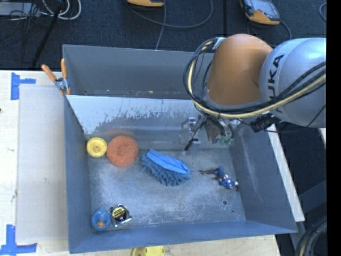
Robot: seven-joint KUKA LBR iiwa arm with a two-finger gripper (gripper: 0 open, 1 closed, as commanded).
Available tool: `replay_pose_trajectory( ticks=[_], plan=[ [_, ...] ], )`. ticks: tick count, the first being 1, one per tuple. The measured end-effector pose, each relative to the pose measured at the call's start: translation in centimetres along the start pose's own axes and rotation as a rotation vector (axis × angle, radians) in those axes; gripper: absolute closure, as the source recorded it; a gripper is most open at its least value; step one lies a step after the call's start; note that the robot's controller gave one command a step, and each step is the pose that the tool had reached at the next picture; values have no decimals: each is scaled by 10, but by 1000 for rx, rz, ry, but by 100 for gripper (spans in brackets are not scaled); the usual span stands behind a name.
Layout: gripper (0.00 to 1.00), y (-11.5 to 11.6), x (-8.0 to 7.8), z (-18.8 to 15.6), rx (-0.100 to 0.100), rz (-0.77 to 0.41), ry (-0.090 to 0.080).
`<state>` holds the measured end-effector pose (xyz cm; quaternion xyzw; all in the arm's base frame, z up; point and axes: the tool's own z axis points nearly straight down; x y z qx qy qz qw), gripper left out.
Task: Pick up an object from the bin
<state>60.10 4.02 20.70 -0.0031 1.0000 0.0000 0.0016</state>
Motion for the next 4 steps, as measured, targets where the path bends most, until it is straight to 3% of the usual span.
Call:
replay_pose_trajectory(
  ticks=[1, 2, 3, 4],
  plan=[
    [0, 0, 0, 0, 0, -2, 1],
    [0, 0, 0, 0, 0, -2, 1],
    [0, 10, 5, 46, 0, -60, -3],
    [0, 23, 15, 113, -1, -62, -1]
  ],
)
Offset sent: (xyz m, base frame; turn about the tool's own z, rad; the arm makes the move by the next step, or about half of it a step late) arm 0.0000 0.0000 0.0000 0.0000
